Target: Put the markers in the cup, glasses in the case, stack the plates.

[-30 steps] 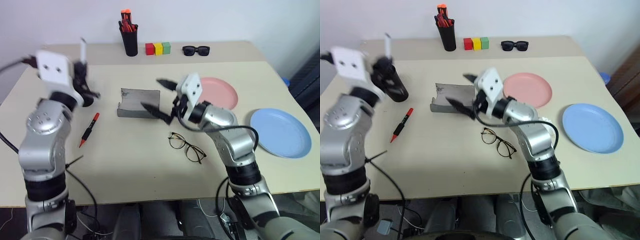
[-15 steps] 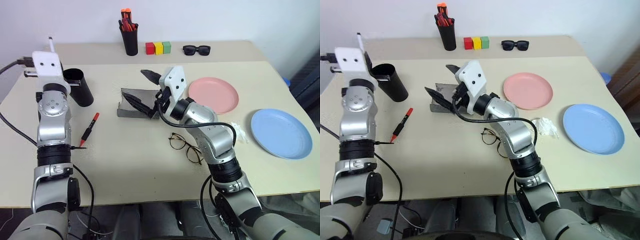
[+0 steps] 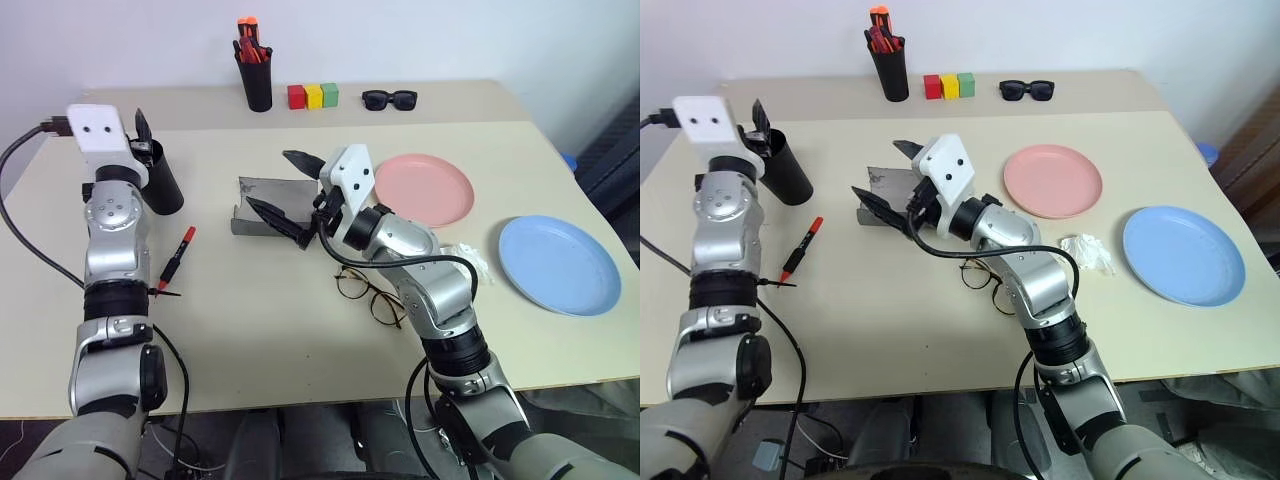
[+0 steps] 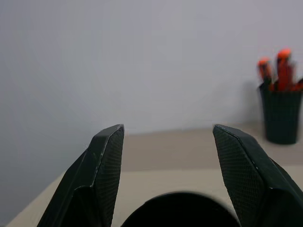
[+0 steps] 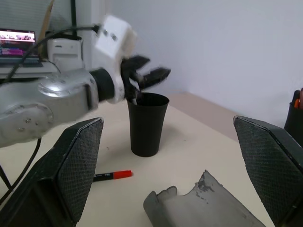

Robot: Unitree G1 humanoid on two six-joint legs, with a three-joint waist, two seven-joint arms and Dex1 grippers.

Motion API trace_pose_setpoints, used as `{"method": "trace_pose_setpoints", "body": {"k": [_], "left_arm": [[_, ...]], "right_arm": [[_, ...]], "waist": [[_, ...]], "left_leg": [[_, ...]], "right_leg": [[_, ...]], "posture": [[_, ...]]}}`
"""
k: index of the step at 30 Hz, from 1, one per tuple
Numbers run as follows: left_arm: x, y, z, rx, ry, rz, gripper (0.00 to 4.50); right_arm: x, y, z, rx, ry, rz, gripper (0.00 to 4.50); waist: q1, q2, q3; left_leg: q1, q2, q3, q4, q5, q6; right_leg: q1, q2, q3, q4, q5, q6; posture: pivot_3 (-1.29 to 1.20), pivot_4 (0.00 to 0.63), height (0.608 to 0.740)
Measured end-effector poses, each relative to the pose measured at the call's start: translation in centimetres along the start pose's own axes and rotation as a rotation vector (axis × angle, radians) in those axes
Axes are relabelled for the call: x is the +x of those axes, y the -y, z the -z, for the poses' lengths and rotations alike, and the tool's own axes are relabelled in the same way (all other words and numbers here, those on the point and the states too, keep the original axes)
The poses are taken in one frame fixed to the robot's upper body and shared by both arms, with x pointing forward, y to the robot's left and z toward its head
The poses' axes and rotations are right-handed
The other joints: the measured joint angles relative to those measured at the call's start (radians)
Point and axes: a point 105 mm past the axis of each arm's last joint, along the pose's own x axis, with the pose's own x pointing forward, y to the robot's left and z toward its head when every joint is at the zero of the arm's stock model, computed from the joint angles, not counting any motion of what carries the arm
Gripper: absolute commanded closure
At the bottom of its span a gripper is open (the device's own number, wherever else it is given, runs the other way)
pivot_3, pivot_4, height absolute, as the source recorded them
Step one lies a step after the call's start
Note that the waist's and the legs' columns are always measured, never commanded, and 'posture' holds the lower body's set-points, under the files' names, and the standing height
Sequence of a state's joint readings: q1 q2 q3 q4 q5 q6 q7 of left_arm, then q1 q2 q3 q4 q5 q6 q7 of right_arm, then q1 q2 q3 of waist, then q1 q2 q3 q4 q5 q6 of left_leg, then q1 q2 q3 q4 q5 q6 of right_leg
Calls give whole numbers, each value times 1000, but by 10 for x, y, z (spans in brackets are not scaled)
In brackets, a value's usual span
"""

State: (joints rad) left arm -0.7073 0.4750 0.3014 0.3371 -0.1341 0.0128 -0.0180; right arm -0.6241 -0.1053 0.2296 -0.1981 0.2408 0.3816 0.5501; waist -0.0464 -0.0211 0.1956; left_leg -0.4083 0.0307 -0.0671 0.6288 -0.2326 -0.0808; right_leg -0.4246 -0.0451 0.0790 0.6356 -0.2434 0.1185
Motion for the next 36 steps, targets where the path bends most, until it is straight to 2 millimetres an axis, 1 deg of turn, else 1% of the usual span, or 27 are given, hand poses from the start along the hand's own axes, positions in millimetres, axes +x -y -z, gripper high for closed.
{"method": "trace_pose_setpoints", "body": {"k": [2, 3, 5, 7, 9, 12, 15, 19, 22, 24, 26, 29, 30, 31, 33, 34, 35, 36], "left_arm": [[-18, -2, -11, -5, -8, 93, 523], [-28, -4, -13, 14, -32, 139, 64], [-47, -8, -14, 61, -123, 202, 22], [-61, -13, -9, 116, -255, 222, 22], [-73, -15, 2, 138, -403, 227, 22], [-95, -9, 25, 102, -650, 254, 22], [-114, 2, 44, 35, -872, 285, 22], [-126, 8, 64, -33, -1077, 289, 22], [-132, 7, 81, 1, -1180, 288, 839], [-134, 7, 87, 6, -1210, 285, 1828], [-131, 6, 89, 5, -1211, 276, 2777], [-130, 7, 90, 1, -1206, 277, 4343], [-128, 7, 91, 4, -1197, 270, 4477], [-126, 7, 91, 5, -1177, 266, 4477], [-113, 13, 87, 8, -1060, 277, 4477], [-103, 16, 80, 24, -958, 292, 4477], [-91, 21, 67, 63, -818, 312, 4477], [-82, 26, 54, 83, -712, 332, 4477]], "right_arm": [[-4, 2, 3, -12, -21, -8, 0], [-9, 5, 5, -21, -38, -7, 0], [-19, 12, 11, -29, -79, -9, 0], [-28, 15, 17, -31, -119, -42, 0], [-36, 14, 20, -33, -153, -91, 0], [-47, 12, 25, -46, -203, -157, 0], [-49, 8, 25, -44, -211, -201, 0], [-50, 1, 25, -45, -212, -247, 0], [-52, -5, 27, -43, -220, -276, 0], [-53, -8, 27, -44, -225, -284, 0], [-53, -9, 27, -45, -226, -289, 0], [-55, -9, 28, -45, -236, -286, 0], [-56, -8, 29, -43, -240, -284, 0], [-57, -8, 30, -41, -245, -282, 0], [-58, -8, 32, -37, -250, -278, 0], [-58, -8, 32, -37, -250, -278, 0], [-59, -9, 32, -36, -251, -276, 0], [-59, -9, 32, -36, -250, -273, 0]], "waist": [[-8, 0, 0], [-11, 0, 0], [-15, 0, 0], [-14, 0, 0], [-14, 0, 0], [-16, 0, 0], [-22, 0, 0], [-25, 0, 0], [-23, 0, 0], [-22, -1, 0], [-22, -1, 0], [-23, -1, 0], [-22, -1, 0], [-22, -1, 0], [-20, -1, 0], [-18, -1, 0], [-16, -1, 0], [-13, -1, 0]], "left_leg": [[0, 0, 0, -1, 0, 0], [0, 0, 0, 0, 0, 0], [0, 0, 0, 0, 0, 0], [1, 0, 0, 1, 0, 0], [1, 0, 0, 3, 0, 0], [1, 0, 0, 3, 0, 0], [1, 0, -2, 3, 0, 0], [2, 0, -2, 3, 0, 0], [2, 0, -3, 2, 0, 0], [2, 0, -3, 2, 0, 0], [2, 0, -3, 3, 0, 0], [3, 0, -3, 3, 0, 0], [3, 0, -3, 3, 0, 0], [3, 0, -3, 3, 0, 0], [3, 0, -3, 3, 1, -1], [2, 0, -3, 3, 1, -1], [2, 0, -2, 2, 2, -2], [2, 0, -2, 2, 2, -3]], "right_leg": [[0, 0, 0, 0, 0, 0], [0, 0, 0, 1, 0, 0], [0, 0, 0, 1, 0, 0], [0, 0, 0, 3, 0, 0], [0, 0, 0, 3, 0, 0], [1, 1, 0, 3, 0, 0], [1, 2, 0, 4, -1, 0], [0, 2, 0, 7, -1, 0], [0, 2, 0, 8, -1, -1], [-1, 2, 0, 8, -1, -1], [-1, 2, 0, 9, -1, -1], [-1, 2, 0, 10, -1, -1], [-1, 2, 0, 10, -1, -1], [-1, 2, 0, 10, -1, -2], [-1, 2, 0, 10, -1, -2], [-1, 1, 0, 9, -1, -2], [-1, 1, 0, 9, -1, -2], [-1, 1, 0, 9, -1, -2]], "posture": [[0, 150, 740], [0, 150, 740], [0, 150, 740], [0, 150, 740], [0, 150, 740], [0, 150, 740], [0, 150, 740], [0, 150, 740], [0, 150, 740], [0, 150, 740], [0, 150, 740], [0, 150, 740], [0, 150, 740], [0, 150, 740], [0, 150, 740], [0, 150, 740], [0, 150, 740], [0, 150, 740]]}}
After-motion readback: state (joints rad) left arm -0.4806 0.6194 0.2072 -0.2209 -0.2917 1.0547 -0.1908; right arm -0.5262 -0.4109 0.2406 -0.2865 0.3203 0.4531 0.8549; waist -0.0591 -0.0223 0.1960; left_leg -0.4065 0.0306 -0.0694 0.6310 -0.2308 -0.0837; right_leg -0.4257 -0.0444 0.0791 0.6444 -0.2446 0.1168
